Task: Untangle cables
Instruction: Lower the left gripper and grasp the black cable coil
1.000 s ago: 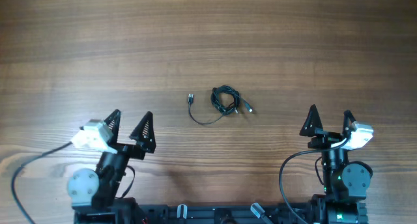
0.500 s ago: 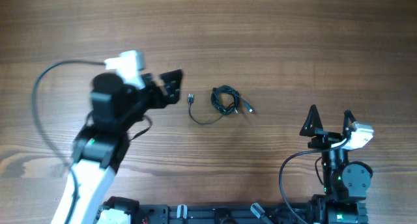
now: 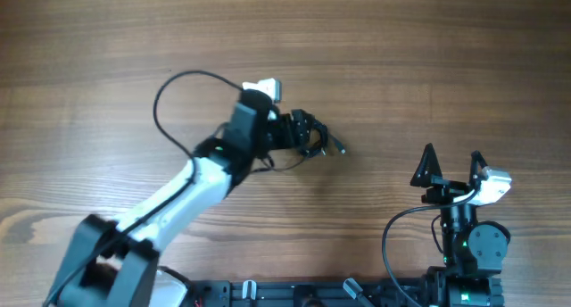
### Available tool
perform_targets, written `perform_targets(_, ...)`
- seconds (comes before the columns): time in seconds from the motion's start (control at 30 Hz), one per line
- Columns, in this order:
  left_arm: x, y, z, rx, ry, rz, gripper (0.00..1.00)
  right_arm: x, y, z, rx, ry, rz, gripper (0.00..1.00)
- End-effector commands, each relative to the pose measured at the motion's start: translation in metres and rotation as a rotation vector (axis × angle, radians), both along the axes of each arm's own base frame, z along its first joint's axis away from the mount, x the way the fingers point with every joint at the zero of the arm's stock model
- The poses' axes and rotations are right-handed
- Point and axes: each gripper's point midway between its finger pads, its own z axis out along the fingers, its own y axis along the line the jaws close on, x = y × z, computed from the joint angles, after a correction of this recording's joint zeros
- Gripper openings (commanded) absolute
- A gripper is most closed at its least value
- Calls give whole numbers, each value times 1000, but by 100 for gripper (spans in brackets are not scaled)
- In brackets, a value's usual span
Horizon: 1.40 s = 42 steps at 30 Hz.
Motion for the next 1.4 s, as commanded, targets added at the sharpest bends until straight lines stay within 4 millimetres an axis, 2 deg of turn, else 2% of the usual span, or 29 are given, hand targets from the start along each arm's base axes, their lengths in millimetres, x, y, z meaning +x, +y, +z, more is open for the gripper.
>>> perform_targets(0.0, 7, 10, -26, 15, 87, 285, 77, 0, 2, 3, -3, -14, 12, 100)
perform_targets(0.07, 2, 6, -39, 24, 120, 316, 68, 0, 2, 3, -3, -14, 12, 100)
perform_targets(0.23, -5, 5, -70, 48, 195, 364, 60, 0, 2, 3, -2, -14, 12, 100)
perform_targets(0.3, -6, 6, -82, 68, 215, 367, 50, 0, 2, 3, -3, -14, 12, 100)
perform_targets(0.37, -7, 7, -87, 78, 223, 367, 33, 0, 2, 3, -3, -14, 12, 100)
perform_targets(0.43, -4, 10, -84, 97, 197, 367, 8, 0, 2, 3, -3, -14, 12, 100)
perform_targets(0.47, -1, 13, -80, 112, 171, 355, 4, 0, 2, 3, -3, -14, 12, 100)
perform_targets(0.53, 4, 17, -63, 131, 114, 315, 4, 0, 2, 3, -3, -14, 12, 100)
perform_targets(0.57, 8, 23, -40, 150, 47, 271, 4, 0, 2, 3, -3, -14, 12, 99)
perform_targets(0.63, 10, 31, -9, 185, -43, 210, 4, 0, 2, 3, -2, -14, 12, 100)
perform_targets(0.77, -7, 46, 35, 329, -194, 32, 4, 0, 2, 3, -2, -14, 12, 100)
perform_targets(0.83, -24, 57, 40, 415, -203, -56, 4, 0, 2, 3, -3, -14, 12, 100)
perform_targets(0.93, -46, 65, 32, 493, -165, -172, 4, 0, 2, 3, -3, -14, 12, 100)
perform_targets(1.07, -72, 51, 20, 461, -114, -354, 4, 0, 2, 3, -3, -14, 12, 100)
perform_targets(1.1, -73, 48, 21, 447, -113, -365, 13, 0, 2, 3, -3, -14, 12, 100)
perform_targets(1.13, -73, 48, 20, 449, -112, -364, 43, 0, 2, 3, -2, -14, 12, 100)
perform_targets(1.17, -71, 51, 20, 463, -115, -351, 87, 0, 2, 3, -3, -14, 12, 100)
perform_targets(1.2, -68, 55, 20, 481, -116, -328, 100, 0, 2, 3, -2, -14, 12, 100)
perform_targets(1.27, -59, 70, 20, 501, -94, -200, 100, 0, 2, 3, -2, -14, 12, 100)
perform_targets(1.3, -53, 81, 21, 491, -67, -83, 100, 0, 2, 3, -3, -14, 12, 100)
perform_targets(1.37, -49, 89, 22, 423, -14, 65, 100, 0, 2, 3, -3, -14, 12, 100)
